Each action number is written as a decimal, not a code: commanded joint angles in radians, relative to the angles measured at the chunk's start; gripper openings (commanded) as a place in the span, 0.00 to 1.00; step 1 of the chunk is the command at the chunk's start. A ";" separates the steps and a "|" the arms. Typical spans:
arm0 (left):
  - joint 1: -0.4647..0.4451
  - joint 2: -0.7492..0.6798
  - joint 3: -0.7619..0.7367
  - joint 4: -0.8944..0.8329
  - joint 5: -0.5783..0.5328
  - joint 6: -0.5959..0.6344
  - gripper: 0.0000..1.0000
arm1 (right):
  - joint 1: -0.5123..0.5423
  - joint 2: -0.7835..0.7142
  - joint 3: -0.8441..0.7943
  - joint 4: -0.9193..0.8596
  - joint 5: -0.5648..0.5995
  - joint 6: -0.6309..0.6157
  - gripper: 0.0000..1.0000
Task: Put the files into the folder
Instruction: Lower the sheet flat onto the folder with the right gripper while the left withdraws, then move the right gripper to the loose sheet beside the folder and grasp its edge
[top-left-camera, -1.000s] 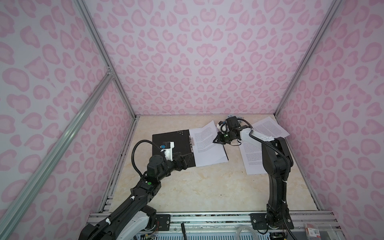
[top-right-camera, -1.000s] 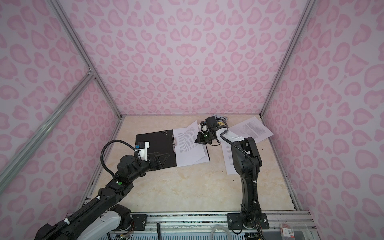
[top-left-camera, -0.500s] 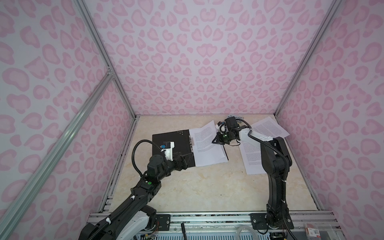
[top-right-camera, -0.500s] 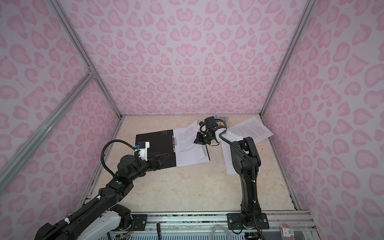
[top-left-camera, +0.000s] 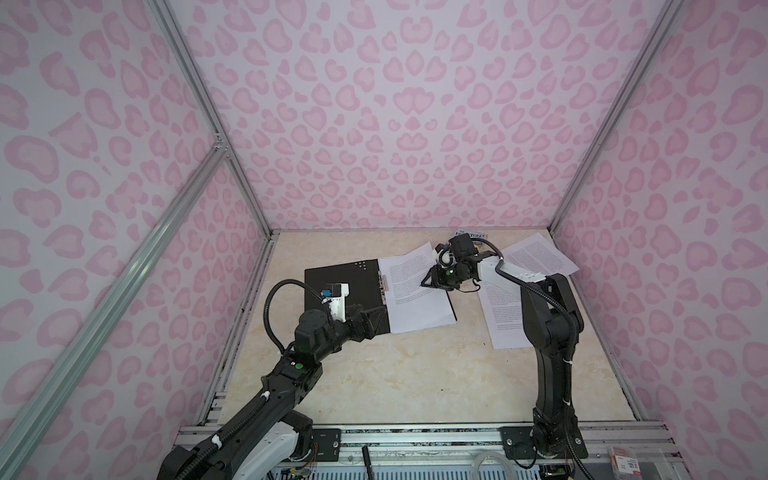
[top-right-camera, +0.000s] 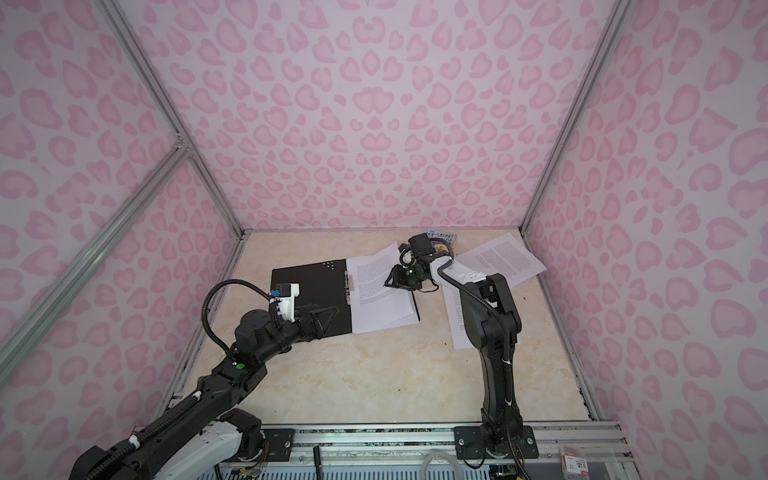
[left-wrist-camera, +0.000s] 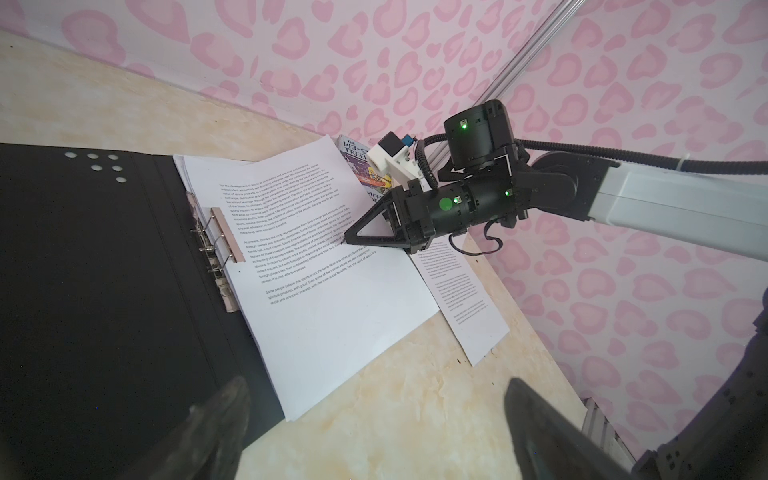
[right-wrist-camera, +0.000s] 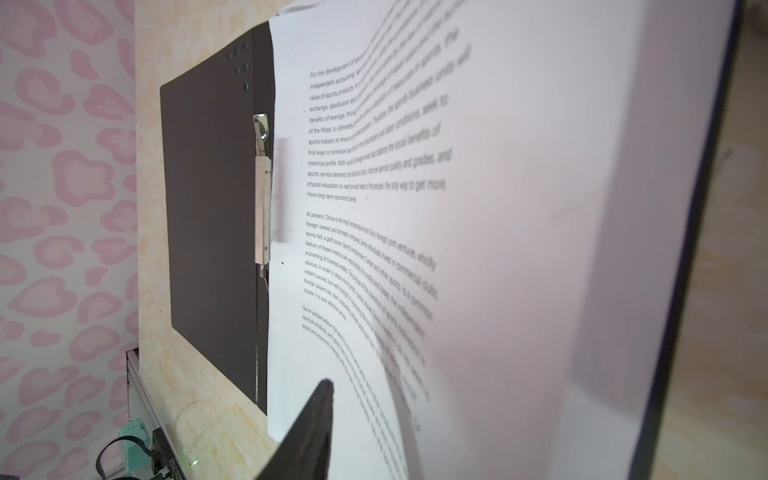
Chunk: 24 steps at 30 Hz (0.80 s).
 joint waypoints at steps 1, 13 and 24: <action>0.000 -0.006 0.013 0.024 0.002 0.006 0.97 | -0.013 -0.038 -0.017 -0.033 0.103 0.000 0.51; 0.000 -0.036 0.009 0.001 -0.089 -0.037 0.97 | -0.224 -0.409 -0.427 0.121 0.440 0.103 0.92; 0.000 0.003 0.098 -0.127 -0.115 -0.068 0.97 | -0.358 -0.530 -0.724 0.279 0.399 0.175 0.98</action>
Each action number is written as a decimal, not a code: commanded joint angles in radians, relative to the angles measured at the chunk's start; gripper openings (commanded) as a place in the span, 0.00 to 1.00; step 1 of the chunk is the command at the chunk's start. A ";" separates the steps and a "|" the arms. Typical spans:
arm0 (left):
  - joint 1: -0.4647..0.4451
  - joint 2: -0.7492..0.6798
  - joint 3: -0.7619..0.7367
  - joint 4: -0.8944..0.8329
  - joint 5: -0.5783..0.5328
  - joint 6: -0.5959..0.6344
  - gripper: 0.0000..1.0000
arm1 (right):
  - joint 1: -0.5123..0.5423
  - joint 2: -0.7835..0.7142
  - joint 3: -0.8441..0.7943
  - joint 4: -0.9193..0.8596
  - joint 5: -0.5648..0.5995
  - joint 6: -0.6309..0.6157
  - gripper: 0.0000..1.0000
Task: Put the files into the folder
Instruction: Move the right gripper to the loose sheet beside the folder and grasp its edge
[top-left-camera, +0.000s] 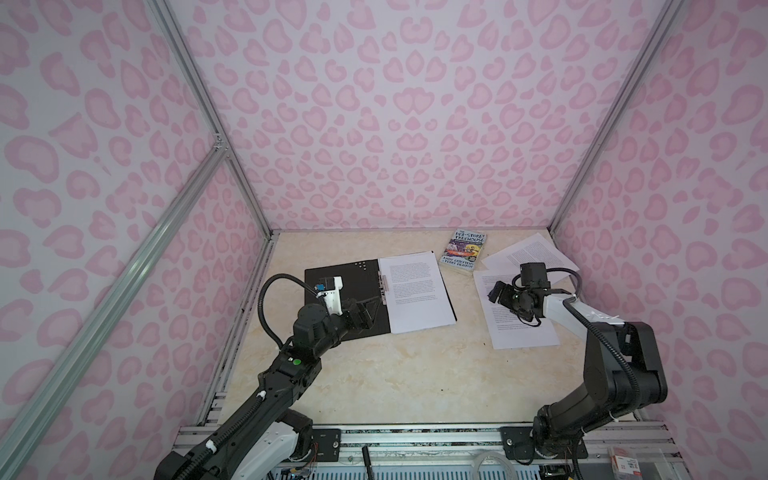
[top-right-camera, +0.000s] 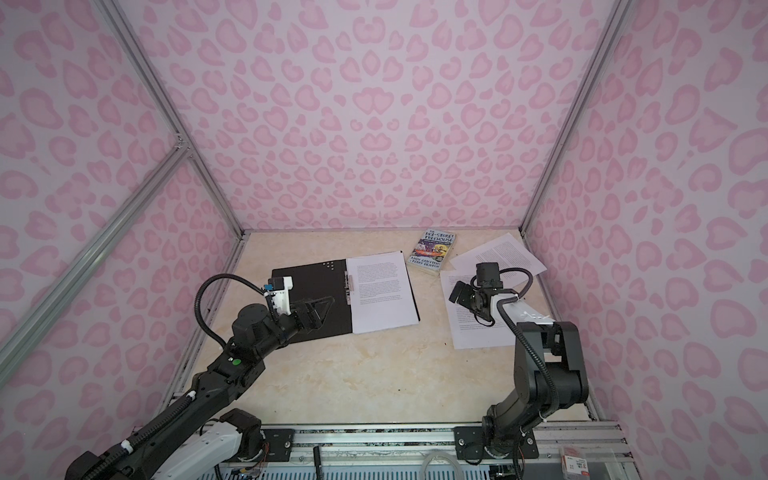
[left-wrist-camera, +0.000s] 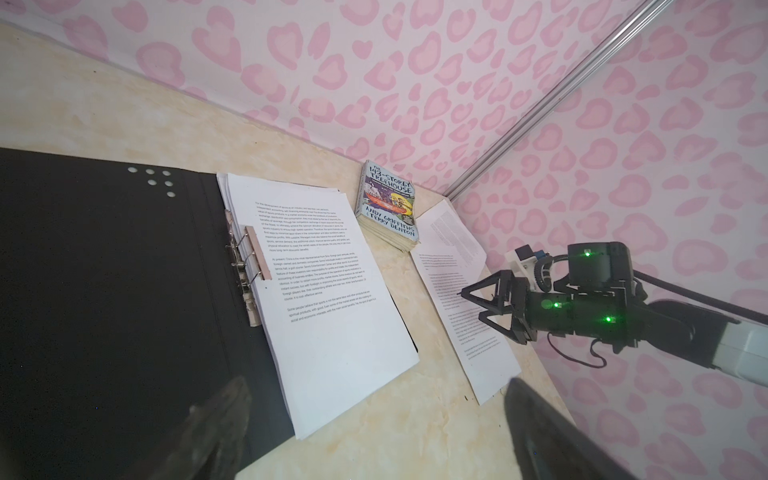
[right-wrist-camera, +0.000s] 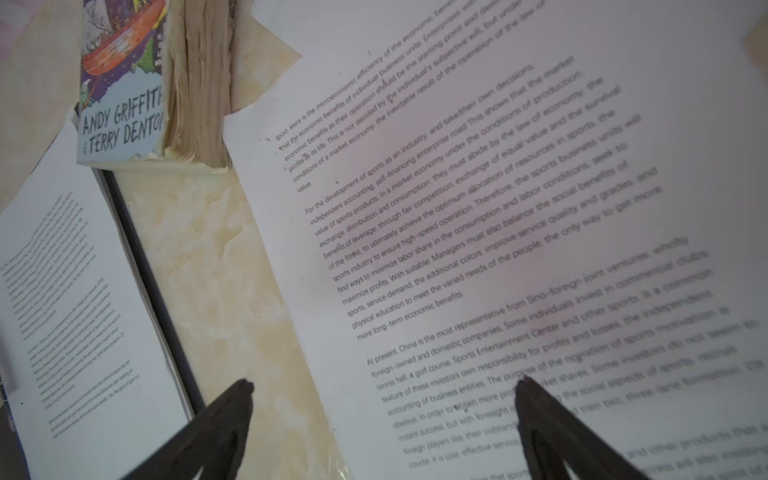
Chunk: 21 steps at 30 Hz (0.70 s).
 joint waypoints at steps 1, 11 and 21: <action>0.001 0.007 0.016 -0.024 -0.007 -0.005 0.97 | -0.009 -0.014 -0.052 0.076 -0.009 0.042 0.98; 0.002 0.036 0.024 -0.025 0.051 0.024 0.97 | 0.009 -0.053 -0.192 0.082 -0.032 0.115 0.98; -0.002 0.038 0.001 -0.014 0.139 0.039 0.99 | 0.213 -0.307 -0.387 0.035 0.076 0.272 0.98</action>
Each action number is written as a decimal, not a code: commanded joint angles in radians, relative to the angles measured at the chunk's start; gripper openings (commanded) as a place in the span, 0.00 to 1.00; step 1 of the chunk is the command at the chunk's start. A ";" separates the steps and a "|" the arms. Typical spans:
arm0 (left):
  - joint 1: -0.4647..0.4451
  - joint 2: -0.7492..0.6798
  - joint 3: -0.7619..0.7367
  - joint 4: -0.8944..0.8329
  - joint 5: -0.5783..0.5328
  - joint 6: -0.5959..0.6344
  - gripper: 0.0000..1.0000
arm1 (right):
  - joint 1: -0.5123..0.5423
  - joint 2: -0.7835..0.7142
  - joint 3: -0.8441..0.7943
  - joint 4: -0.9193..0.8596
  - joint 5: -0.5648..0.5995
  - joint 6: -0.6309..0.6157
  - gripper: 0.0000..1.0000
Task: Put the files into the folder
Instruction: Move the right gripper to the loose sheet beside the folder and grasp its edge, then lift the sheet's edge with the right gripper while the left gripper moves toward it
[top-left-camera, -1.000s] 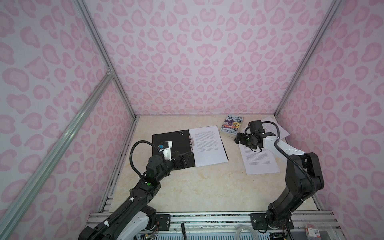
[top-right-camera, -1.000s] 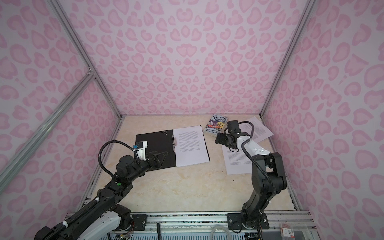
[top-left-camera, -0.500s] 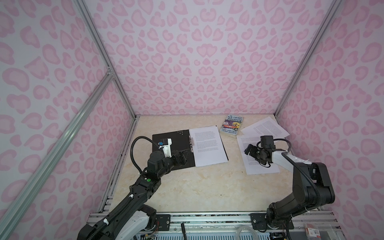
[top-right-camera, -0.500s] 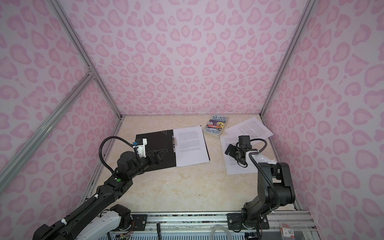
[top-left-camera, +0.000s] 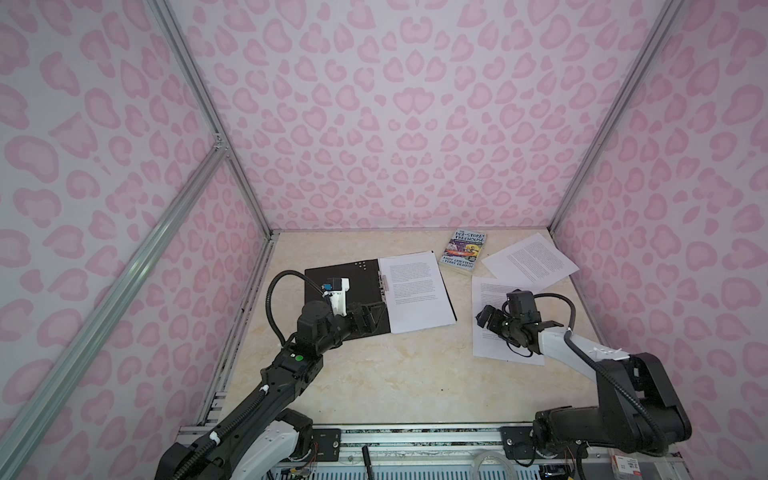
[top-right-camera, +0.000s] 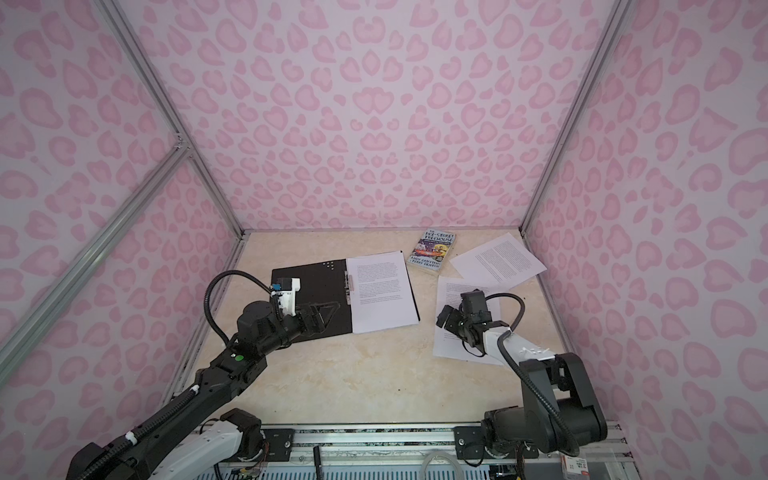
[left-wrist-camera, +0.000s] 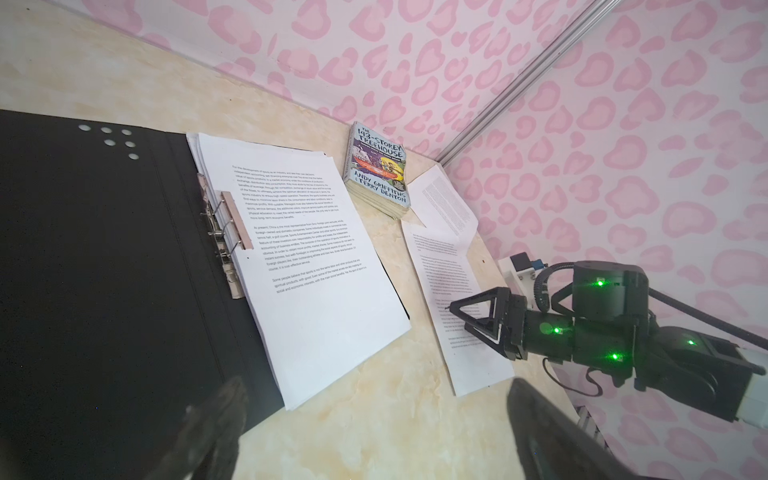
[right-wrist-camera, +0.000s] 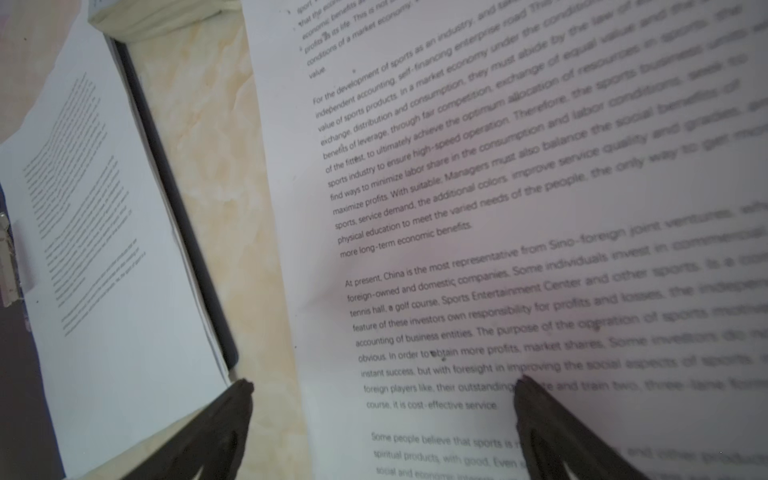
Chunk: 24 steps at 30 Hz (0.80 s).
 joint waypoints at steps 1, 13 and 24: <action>-0.004 0.000 -0.009 0.022 0.054 0.013 0.99 | 0.039 -0.111 -0.082 -0.098 0.043 0.117 0.98; -0.222 0.020 0.014 0.000 0.082 -0.042 0.99 | -0.161 -0.268 -0.057 -0.009 -0.196 -0.112 0.97; -0.474 0.191 0.050 0.039 -0.019 -0.135 0.96 | -0.156 0.052 0.075 0.074 -0.244 -0.113 0.98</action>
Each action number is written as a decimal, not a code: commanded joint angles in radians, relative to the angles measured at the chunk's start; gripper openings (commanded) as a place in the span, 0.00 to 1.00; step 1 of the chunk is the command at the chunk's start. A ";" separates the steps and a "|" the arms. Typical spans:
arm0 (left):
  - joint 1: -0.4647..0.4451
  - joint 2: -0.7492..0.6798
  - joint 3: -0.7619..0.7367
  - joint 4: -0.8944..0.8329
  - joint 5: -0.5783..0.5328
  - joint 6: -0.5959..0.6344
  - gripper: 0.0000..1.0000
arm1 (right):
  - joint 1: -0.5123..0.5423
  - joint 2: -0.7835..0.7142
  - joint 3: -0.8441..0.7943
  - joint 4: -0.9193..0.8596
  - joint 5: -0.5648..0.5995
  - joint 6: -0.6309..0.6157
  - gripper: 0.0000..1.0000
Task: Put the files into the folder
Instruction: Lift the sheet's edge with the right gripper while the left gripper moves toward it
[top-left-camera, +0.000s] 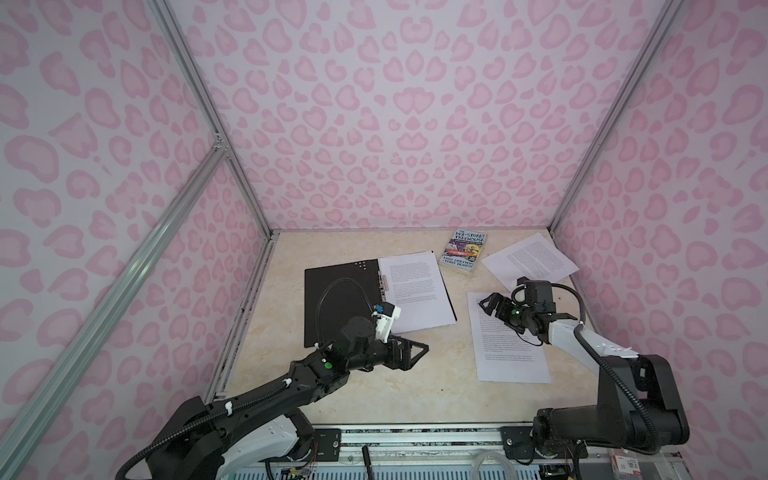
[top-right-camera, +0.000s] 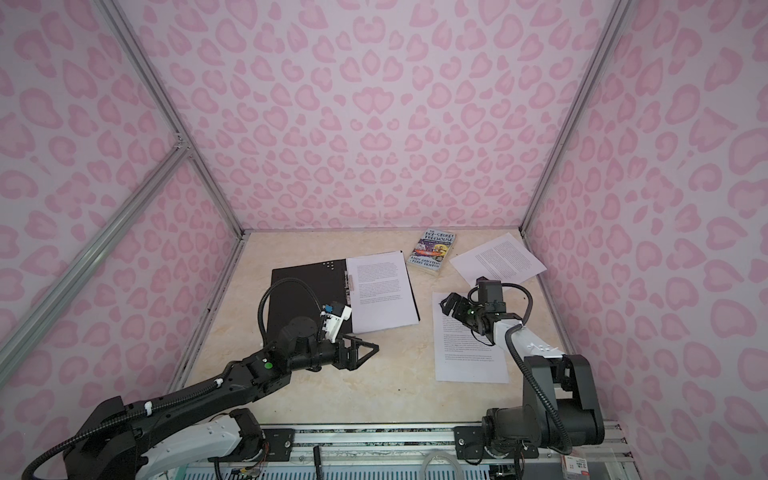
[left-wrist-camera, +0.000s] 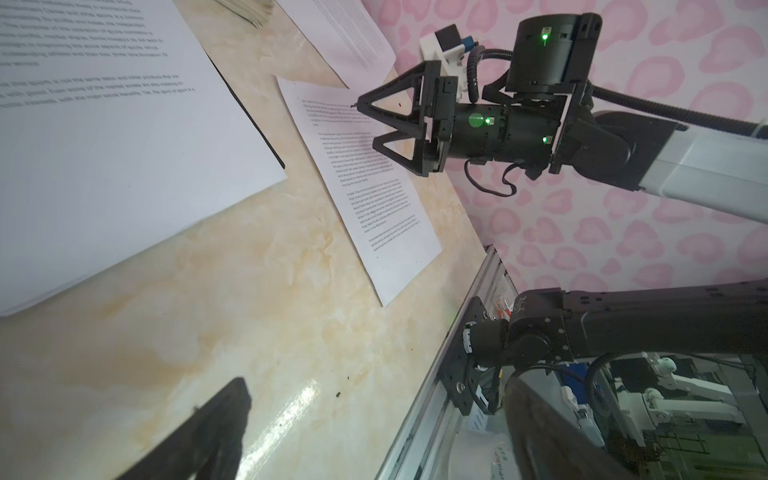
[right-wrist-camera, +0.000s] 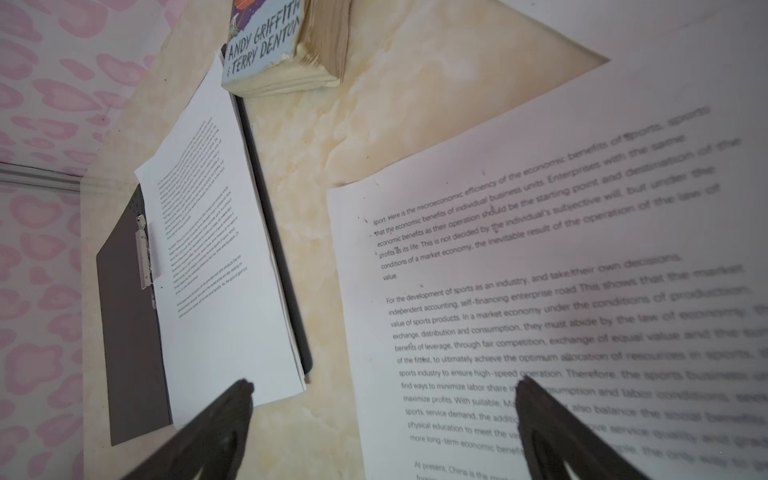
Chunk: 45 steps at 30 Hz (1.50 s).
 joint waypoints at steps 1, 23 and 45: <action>-0.042 0.044 0.022 0.046 -0.051 -0.027 0.96 | 0.009 -0.007 -0.037 0.043 0.025 0.034 0.98; -0.135 0.694 0.437 0.093 -0.065 -0.099 0.92 | -0.070 -0.010 -0.174 0.098 0.103 0.186 0.97; -0.135 1.098 0.718 0.178 -0.043 -0.310 0.91 | -0.069 0.009 -0.178 0.115 0.064 0.218 0.96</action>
